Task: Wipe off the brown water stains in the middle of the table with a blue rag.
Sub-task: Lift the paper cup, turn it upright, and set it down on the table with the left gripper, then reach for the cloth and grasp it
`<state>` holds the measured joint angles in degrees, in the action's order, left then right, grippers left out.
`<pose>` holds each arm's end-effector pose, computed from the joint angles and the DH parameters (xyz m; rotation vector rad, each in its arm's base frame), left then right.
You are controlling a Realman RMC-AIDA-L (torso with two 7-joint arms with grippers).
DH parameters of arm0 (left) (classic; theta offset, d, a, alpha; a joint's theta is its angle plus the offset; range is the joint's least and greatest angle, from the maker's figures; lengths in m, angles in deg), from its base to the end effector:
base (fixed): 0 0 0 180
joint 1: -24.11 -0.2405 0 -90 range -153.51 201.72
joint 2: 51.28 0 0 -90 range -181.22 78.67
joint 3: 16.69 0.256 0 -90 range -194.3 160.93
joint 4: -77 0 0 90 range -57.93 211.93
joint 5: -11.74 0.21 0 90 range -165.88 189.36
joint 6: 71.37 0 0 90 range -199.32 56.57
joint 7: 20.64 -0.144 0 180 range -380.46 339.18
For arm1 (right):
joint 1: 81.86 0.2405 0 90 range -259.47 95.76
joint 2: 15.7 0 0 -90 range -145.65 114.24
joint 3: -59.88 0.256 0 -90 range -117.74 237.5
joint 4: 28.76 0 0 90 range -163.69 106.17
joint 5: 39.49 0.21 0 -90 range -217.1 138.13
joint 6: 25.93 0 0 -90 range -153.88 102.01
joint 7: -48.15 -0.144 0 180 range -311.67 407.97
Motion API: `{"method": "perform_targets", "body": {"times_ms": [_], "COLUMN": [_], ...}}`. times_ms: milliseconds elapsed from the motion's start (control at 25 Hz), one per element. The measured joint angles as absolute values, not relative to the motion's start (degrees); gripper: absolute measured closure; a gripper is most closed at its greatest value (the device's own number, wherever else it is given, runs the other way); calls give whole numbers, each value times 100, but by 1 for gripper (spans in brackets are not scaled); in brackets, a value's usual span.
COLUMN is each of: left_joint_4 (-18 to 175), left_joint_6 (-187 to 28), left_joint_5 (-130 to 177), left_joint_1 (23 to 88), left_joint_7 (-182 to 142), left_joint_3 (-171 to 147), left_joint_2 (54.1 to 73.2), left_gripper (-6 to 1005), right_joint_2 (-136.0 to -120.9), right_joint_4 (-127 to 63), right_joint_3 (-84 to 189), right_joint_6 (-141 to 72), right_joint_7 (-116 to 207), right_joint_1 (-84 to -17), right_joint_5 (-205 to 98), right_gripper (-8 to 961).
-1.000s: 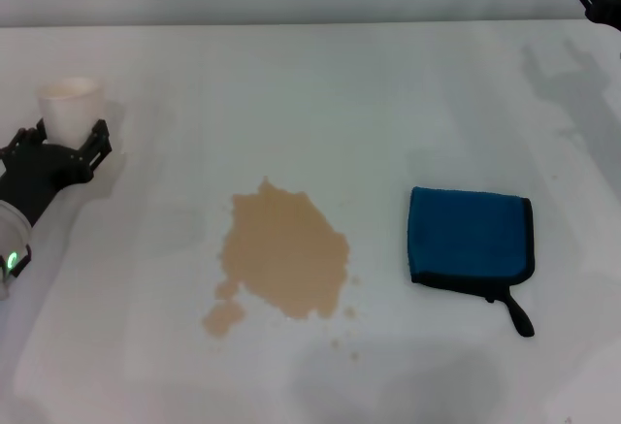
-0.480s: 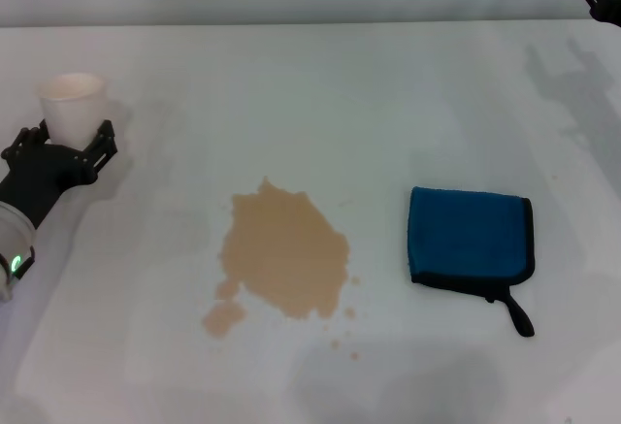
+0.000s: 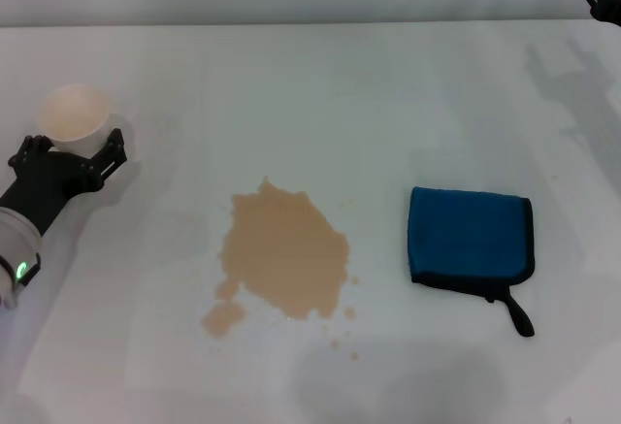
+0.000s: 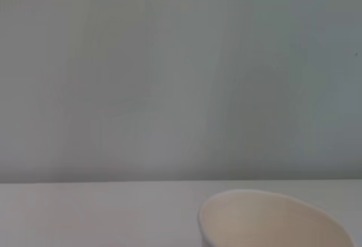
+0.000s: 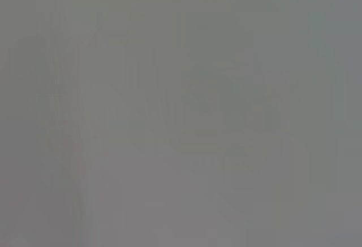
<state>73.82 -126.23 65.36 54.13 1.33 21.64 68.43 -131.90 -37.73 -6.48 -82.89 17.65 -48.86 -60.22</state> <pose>-0.3543 0.3289 -0.0479 -1.7786 -0.8230 -0.5336 0.3152 0.3961 0.0306 -1.6281 0.6558 0.7985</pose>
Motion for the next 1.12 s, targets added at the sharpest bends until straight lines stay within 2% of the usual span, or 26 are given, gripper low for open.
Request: {"method": "perform_targets", "body": {"times_ms": [640, 1120], "left_joint_4": [7089, 6930], "left_joint_6": [-13047, -13893], "left_joint_5": [6491, 6488], "left_joint_1": [5158, 4648], "left_joint_7": [200, 871], "left_joint_3": [2128, 2139], "left_joint_2": [6850, 6852], "left_gripper": [105, 106], "right_joint_2": [-13190, -13190], "right_joint_4": [-3772, -3772], "right_joint_3": [-652, -672], "right_joint_6": [-8347, -8352], "right_joint_7": [1761, 1737], "right_joint_1": [-4919, -4941], "right_joint_5": [-6023, -6023], "right_gripper": [279, 279]}}
